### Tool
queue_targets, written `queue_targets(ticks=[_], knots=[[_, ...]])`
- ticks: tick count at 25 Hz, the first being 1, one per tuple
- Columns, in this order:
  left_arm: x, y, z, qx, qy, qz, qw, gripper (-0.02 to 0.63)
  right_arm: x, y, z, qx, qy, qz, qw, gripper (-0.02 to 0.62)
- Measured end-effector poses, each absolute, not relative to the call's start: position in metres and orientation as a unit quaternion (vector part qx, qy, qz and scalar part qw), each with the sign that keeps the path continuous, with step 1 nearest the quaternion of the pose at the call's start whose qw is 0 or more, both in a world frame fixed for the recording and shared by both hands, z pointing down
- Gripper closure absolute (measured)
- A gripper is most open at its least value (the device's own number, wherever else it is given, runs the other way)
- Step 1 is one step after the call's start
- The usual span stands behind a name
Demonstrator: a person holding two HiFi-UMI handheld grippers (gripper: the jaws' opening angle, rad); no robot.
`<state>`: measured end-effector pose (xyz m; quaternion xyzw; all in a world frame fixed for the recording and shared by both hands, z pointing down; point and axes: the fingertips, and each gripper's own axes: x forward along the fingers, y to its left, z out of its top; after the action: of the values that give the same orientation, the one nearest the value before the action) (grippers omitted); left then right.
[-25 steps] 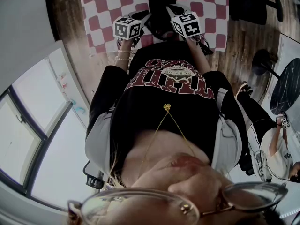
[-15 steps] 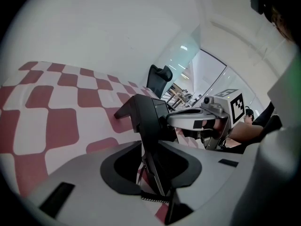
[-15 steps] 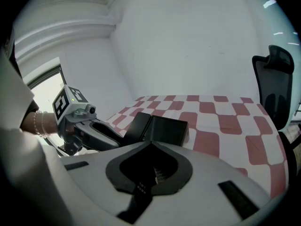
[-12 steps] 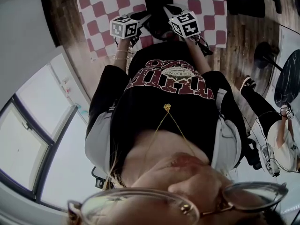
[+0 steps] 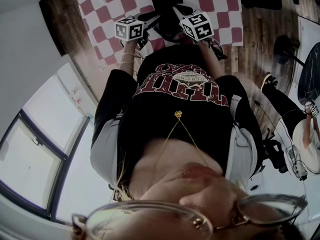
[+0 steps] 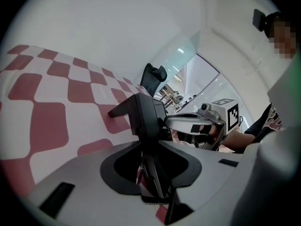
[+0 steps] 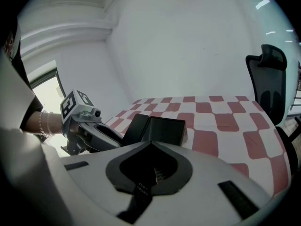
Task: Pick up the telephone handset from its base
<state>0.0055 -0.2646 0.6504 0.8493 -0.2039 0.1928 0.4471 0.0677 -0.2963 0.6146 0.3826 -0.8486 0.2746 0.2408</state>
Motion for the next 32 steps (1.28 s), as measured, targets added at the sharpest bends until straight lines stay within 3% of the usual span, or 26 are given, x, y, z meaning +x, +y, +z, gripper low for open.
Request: queue_targets(ticks=[16,32], knots=[[0.0123,-0.2654,0.6511,0.854,-0.144,0.176,0.468,0.506,0.0676,-0.2963,0.6120,0.397,-0.845,0.277,0.228,0.577],[0.0120,-0.2634,0.6469,0.839,-0.205,0.151,0.480,0.514,0.0673,-0.2958,0.6132,0.388,-0.850,0.265,0.236,0.577]])
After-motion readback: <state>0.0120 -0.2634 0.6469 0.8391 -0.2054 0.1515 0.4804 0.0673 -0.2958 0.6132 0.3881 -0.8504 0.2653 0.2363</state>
